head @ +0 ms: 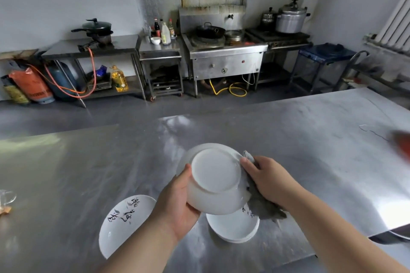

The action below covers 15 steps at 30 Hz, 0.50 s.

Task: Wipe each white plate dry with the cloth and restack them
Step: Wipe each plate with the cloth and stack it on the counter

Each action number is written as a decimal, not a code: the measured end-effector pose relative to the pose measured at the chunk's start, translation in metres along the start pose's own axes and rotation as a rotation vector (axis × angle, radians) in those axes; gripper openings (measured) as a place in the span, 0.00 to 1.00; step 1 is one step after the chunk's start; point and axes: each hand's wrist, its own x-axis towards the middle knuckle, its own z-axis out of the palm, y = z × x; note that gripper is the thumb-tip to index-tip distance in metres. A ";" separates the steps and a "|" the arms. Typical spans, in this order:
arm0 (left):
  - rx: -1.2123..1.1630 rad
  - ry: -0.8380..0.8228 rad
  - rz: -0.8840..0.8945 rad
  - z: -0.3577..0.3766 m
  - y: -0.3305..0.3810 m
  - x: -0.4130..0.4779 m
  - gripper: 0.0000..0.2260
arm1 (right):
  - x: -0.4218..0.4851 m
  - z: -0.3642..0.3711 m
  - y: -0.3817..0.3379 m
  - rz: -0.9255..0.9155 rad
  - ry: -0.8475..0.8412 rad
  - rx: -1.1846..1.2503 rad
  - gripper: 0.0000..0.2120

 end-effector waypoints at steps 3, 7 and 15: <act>0.221 0.087 -0.130 -0.008 -0.021 0.017 0.18 | -0.004 -0.005 0.042 0.060 -0.163 -0.095 0.26; 0.973 0.211 -0.155 -0.025 -0.044 0.036 0.27 | -0.010 0.002 0.094 0.224 -0.290 0.011 0.21; 1.211 0.229 -0.224 -0.029 -0.086 0.070 0.47 | 0.016 0.013 0.147 0.414 -0.240 0.386 0.33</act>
